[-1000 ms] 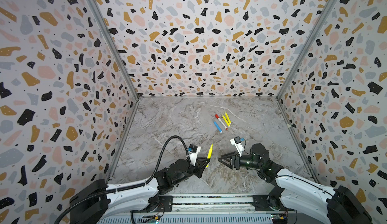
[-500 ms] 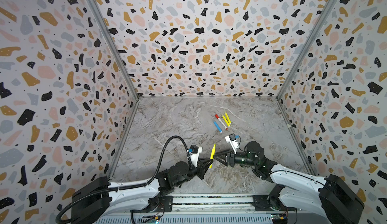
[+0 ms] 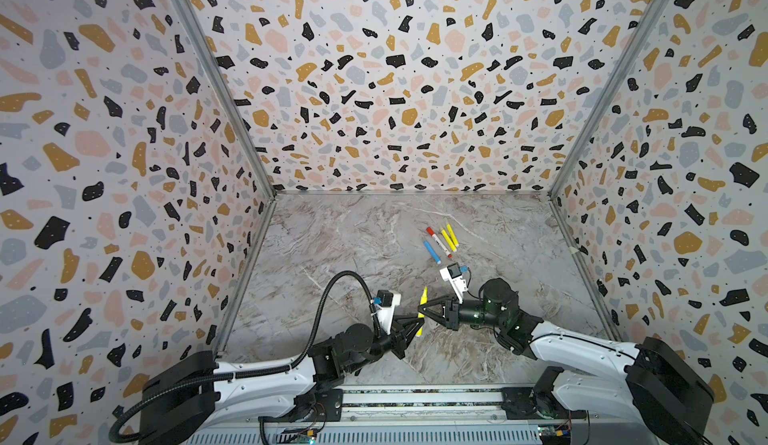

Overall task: Insert the pens into the pen caps
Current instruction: 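Lift the yellow highlighter upright with the left gripper while the right approaches, then move the right gripper away from the highlighter toward the translucent cap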

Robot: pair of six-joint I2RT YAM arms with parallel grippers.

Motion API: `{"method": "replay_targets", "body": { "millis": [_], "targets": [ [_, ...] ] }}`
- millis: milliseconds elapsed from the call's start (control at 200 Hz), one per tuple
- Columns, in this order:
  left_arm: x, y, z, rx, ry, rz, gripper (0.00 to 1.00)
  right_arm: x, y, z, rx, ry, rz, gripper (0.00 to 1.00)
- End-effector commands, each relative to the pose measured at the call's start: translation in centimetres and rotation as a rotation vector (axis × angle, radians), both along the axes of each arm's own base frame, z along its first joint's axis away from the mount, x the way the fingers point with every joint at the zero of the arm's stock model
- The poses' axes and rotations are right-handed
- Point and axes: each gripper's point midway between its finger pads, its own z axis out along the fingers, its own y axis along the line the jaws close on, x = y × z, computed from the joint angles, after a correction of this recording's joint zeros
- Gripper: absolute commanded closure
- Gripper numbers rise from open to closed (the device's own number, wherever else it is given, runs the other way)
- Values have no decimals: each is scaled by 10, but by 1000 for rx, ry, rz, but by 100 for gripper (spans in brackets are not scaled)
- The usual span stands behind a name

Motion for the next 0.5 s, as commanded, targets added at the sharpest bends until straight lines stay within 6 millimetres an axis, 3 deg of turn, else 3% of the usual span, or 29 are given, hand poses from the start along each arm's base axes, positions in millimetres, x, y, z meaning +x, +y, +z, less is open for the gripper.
{"method": "replay_targets", "body": {
  "millis": [0, 185, 496],
  "targets": [
    [-8, -7, 24, -83, -18, -52, 83, 1, 2, 22, 47, -65, -3, 87],
    [-16, -11, 23, -81, 8, -104, 67, -1, -1, 26, 57, -84, -6, 88],
    [-16, -12, 27, -89, 9, -102, 70, -3, 0, 26, 57, -81, 9, 88]
  ]
}}
